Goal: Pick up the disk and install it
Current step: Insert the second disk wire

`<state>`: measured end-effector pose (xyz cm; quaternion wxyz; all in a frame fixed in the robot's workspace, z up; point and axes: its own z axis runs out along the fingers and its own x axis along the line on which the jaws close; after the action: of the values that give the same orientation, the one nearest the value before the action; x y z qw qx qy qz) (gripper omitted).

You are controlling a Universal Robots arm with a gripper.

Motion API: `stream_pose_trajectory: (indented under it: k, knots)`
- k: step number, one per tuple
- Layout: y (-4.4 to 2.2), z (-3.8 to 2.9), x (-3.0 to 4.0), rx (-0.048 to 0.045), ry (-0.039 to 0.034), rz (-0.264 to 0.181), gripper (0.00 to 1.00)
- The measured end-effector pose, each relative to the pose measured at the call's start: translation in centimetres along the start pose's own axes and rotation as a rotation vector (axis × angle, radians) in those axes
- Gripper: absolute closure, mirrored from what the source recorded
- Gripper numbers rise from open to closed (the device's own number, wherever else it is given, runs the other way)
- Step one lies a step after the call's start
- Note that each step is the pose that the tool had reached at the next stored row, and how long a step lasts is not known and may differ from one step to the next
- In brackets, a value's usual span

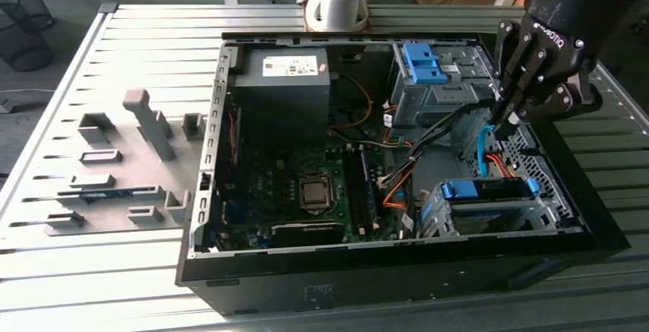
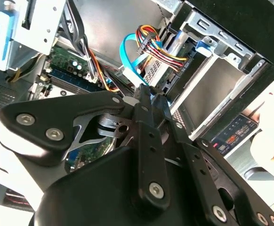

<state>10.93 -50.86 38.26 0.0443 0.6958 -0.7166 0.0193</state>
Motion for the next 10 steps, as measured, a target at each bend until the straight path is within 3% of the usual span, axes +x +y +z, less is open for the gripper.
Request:
stream_pose_trajectory:
  k: [2,10]
  knots:
    - [-0.01,0.20,-0.02,0.0013,0.0083,0.000,0.76]
    - [-0.02,0.53,-0.04,0.0220,0.0785,0.005,0.78]
